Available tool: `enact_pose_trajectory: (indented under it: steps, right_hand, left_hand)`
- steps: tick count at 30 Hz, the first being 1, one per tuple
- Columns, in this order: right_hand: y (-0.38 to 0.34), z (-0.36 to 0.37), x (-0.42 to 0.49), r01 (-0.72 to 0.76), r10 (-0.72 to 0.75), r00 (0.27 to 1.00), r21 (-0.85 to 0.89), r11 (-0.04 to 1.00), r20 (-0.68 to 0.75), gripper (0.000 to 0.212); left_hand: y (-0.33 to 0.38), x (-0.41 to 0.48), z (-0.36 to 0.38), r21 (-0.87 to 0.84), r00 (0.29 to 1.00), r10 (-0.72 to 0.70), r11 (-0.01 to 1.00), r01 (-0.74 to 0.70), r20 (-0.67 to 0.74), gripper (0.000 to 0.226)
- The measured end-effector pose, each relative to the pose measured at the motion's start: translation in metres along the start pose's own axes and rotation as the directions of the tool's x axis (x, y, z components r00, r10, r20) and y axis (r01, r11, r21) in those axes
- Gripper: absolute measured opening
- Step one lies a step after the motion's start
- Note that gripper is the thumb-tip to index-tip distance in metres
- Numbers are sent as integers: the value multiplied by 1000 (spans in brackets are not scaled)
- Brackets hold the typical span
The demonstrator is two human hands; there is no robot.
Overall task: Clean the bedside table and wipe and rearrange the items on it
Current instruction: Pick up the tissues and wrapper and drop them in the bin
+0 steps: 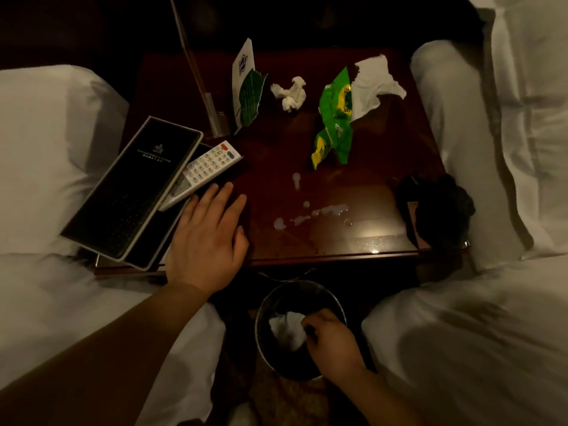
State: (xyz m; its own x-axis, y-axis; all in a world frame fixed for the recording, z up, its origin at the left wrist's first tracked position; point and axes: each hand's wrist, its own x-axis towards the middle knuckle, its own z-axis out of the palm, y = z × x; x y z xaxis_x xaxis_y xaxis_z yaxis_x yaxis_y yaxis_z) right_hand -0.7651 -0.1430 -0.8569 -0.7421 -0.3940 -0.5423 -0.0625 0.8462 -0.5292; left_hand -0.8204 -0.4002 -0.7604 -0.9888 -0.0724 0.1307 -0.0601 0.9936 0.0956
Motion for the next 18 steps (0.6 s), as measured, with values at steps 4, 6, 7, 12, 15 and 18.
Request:
enact_pose_trajectory:
  steps: [4, 6, 7, 12, 15, 18]
  right_hand:
    - [-31, -74, -35, 187, -159, 947, 78, 979, -279, 25]
    - [-50, -125, -36, 277, -229, 881, 59, 959, -414, 22]
    - [-59, -151, -29, 302, -251, 843, 32, 953, -476, 22]
    - [-98, -242, 45, 243, -187, 682, -22, 970, -707, 41]
    - [-107, -253, 91, 140, -152, 709, -74, 987, -689, 70]
    - [-104, -250, 124, 29, -110, 765, -137, 990, -635, 66]
  left_hand:
    - [-2, -1, 0, -12, 1000, -4, 1000, 4, 16, 55]
    - [-1, 0, 0, -17, 1000, 0, 1000, 0, 23, 55]
    - [-1, 0, -1, -14, 1000, 3, 1000, -3, 30, 55]
    - [0, 1, -3, -15, 999, 3, 1000, -2, 40, 56]
    - [0, 1, -4, -16, 1000, 6, 1000, -6, 25, 56]
    - [1, 0, -3, -23, 1000, 4, 1000, -4, 17, 56]
